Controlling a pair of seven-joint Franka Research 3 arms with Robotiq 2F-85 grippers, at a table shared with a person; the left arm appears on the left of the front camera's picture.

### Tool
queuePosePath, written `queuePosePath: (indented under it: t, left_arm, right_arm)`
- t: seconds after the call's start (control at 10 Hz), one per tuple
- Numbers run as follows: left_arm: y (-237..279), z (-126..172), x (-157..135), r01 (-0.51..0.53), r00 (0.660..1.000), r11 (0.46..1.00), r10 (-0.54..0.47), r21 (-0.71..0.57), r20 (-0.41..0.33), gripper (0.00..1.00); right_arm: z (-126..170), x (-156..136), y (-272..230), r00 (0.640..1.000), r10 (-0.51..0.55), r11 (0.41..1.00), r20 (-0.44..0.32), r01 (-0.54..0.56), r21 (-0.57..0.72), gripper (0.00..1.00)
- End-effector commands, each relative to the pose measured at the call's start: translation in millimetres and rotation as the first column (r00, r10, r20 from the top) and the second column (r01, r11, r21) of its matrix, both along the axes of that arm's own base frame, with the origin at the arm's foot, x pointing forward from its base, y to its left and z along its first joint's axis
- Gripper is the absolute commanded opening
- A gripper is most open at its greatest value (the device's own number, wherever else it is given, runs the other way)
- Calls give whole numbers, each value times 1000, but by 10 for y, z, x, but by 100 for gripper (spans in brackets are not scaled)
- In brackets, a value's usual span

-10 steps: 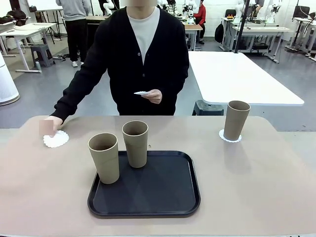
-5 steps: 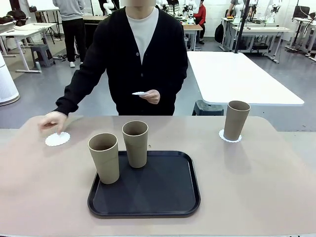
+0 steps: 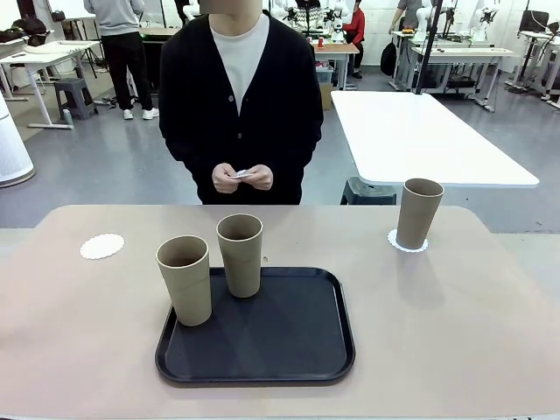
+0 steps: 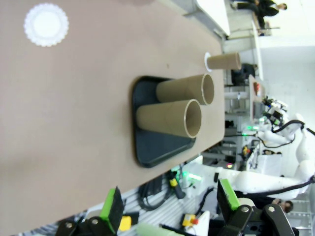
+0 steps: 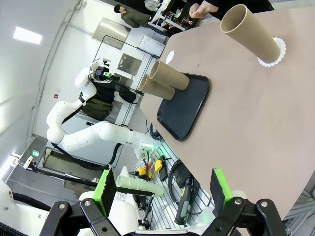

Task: Place coasters on the table and set cups on them.
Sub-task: Take one Reusable plastic cup from the Flat Tray and place it on a coaster set by the human.

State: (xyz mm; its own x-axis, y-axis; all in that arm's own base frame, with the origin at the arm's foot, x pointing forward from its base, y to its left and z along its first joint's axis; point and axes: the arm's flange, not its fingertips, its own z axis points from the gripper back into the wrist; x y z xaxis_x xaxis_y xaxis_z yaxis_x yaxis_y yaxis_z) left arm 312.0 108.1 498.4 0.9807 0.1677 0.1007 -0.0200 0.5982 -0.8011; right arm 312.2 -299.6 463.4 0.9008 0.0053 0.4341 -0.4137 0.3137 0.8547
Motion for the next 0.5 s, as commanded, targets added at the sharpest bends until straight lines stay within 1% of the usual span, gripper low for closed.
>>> queuePosePath:
  t: [0.0,0.1,0.2,0.3,0.4]
  left_arm:
    - [-59,-49,197,59,998,995,-61,79,30,100]
    - [-144,-76,393,114,989,976,-130,185,76,100]
    - [-248,-4,587,198,956,947,-244,254,163,100]
    - [-360,72,688,275,902,902,-362,332,236,100]
    - [-490,176,728,343,823,836,-487,428,292,100]
  right_arm:
    - [0,-9,-3,1000,3,1000,6,-3,4,100]
    - [0,-9,-3,1000,3,1000,6,-3,4,100]
    - [0,-9,-3,1000,3,1000,6,-3,4,100]
    - [0,-9,-3,1000,3,1000,6,-3,4,100]
    - [0,-9,-3,1000,3,1000,6,-3,4,100]
